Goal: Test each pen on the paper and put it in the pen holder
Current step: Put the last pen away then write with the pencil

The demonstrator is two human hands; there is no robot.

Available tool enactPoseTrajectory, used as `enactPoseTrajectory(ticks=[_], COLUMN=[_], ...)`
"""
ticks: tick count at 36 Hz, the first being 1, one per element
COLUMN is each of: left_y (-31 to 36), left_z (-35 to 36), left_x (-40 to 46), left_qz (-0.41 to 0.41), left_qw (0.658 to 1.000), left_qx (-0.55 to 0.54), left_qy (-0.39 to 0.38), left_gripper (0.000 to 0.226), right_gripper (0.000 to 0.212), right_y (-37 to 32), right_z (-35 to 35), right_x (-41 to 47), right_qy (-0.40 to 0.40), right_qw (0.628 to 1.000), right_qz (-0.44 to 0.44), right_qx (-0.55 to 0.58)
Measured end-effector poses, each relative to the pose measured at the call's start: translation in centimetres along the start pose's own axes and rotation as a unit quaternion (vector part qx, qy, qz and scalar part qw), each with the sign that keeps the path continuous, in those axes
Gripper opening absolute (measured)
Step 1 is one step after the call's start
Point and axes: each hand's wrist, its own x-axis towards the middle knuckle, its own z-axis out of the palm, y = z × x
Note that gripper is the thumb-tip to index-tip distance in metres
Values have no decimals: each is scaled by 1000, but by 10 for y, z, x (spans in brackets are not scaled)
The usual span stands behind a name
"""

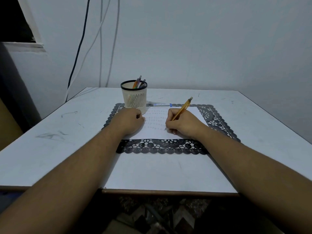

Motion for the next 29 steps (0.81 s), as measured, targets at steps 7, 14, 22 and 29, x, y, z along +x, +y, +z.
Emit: enactPoseTrajectory(ticks=[7,14,22,29], left_y=[-1,-1,1,7], left_z=[0,2,1,1], left_x=[3,2,2,-4], left_qz=[1,2,5,30], left_qw=[1000,1000,1000,996], left_qx=[3,-3,7,81], left_qy=[-1,-3,-4,27], left_gripper=[35,36,35,31], right_gripper=[18,18,18,27], right_y=[-2,-2,-3,1], right_z=[1,0,-4,-6], right_x=[0,-1,-2,-1], right_qy=[-3,6,26,10], right_qw=[1000,1000,1000,999], right_qz=[-10,-6,-5,7], right_qx=[-3,-22,10,41])
